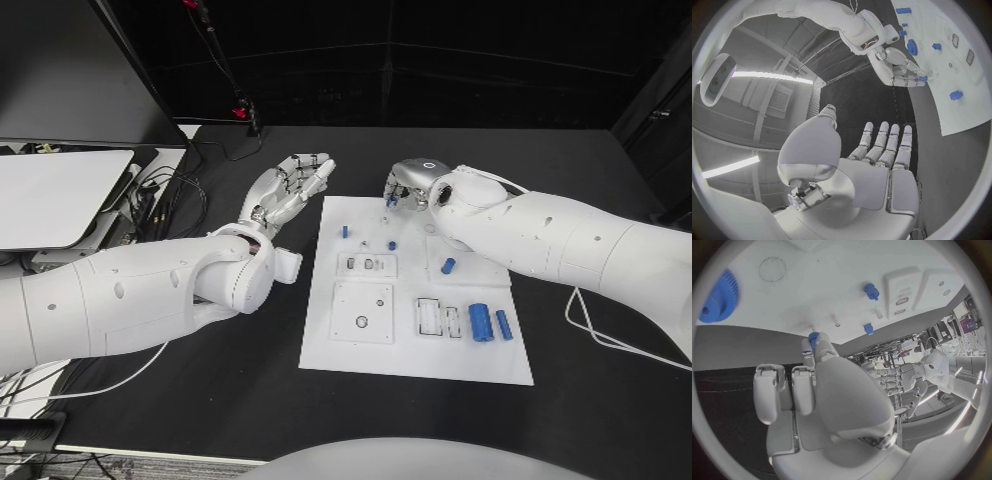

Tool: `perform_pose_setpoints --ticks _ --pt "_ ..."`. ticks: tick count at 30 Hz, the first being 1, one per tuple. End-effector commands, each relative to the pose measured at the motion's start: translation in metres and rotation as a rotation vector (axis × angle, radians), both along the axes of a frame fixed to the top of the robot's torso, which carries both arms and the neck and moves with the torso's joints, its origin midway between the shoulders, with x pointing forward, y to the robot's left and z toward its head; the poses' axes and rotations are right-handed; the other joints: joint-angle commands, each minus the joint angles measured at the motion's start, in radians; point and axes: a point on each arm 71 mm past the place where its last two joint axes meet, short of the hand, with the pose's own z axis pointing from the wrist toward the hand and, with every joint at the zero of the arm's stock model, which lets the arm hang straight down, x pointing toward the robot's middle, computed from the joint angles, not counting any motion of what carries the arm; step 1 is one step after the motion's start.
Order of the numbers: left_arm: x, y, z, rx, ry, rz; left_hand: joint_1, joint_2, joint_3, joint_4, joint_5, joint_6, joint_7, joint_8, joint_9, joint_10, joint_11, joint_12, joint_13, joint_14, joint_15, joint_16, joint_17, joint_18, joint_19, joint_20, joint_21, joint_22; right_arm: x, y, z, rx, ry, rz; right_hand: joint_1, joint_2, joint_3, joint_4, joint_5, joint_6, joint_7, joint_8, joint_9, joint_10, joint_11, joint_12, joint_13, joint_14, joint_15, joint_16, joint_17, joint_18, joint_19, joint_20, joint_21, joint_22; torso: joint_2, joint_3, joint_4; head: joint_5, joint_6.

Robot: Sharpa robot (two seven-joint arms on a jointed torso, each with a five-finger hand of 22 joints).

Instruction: Assemble the parts on the task board

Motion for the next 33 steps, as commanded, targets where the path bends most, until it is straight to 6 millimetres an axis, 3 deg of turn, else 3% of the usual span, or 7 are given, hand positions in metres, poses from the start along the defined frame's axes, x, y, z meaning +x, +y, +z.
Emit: perform_pose_setpoints --ticks 1,14,30,33 --pt "-0.0070 -0.0008 0.0204 -0.080 -0.278 -0.038 0.002 0.011 0.006 0.001 0.007 0.009 0.163 -0.005 -0.001 0.009 0.001 0.000 -0.001 0.004 0.001 -0.003 0.001 0.013 -0.005 -0.001 0.003 0.000 0.0007 0.0008 0.0017 0.001 -0.019 0.002 0.003 -0.008 0.004 0.001 0.003 -0.002 0.002 -0.006 0.000 0.000 0.004 -0.007 0.001 0.068 0.007 0.005 -0.001 -0.011 0.061 0.007 -0.001 0.174 0.000 0.0000 -0.0004 0.000 0.000" --pt "-0.0068 -0.0011 0.0200 -0.080 -0.272 -0.040 0.003 0.012 0.006 0.001 0.007 0.009 0.163 -0.005 -0.002 0.009 0.001 0.000 -0.001 0.004 0.001 -0.003 0.001 0.013 -0.006 -0.001 0.004 0.000 0.0016 0.0019 -0.0023 -0.004 0.001 -0.003 -0.001 -0.011 0.008 0.008 0.003 -0.009 0.002 -0.017 0.000 -0.007 0.005 -0.015 0.001 0.068 0.008 0.005 -0.002 -0.010 0.059 0.008 -0.002 0.171 0.000 -0.0002 0.0007 0.000 -0.001" --pt "-0.0068 -0.0013 0.0197 -0.080 -0.267 -0.040 0.009 0.024 0.007 0.000 0.010 0.009 0.163 -0.007 -0.002 0.010 0.001 0.000 -0.001 0.004 0.001 -0.002 0.001 0.013 -0.007 0.000 0.005 0.000 0.0021 0.0013 -0.0075 -0.014 0.019 -0.016 -0.018 -0.029 0.014 0.017 0.002 -0.047 0.001 -0.053 -0.002 -0.056 0.011 -0.018 0.000 0.066 0.013 0.003 -0.013 -0.009 0.054 0.013 -0.006 0.163 0.000 -0.0005 -0.0003 0.001 -0.005" --pt "-0.0066 -0.0012 0.0196 -0.079 -0.266 -0.040 0.010 0.026 0.007 0.000 0.011 0.010 0.163 -0.007 -0.002 0.010 0.001 0.000 -0.001 0.005 0.001 -0.002 0.001 0.013 -0.007 0.000 0.005 0.000 0.0020 0.0014 -0.0077 -0.013 0.017 -0.017 -0.045 -0.046 0.003 0.020 0.001 -0.087 -0.023 -0.079 -0.004 -0.102 0.031 -0.019 0.000 0.061 0.028 -0.003 -0.038 -0.004 0.042 0.021 -0.015 0.140 0.000 -0.0005 -0.0007 0.002 -0.005"
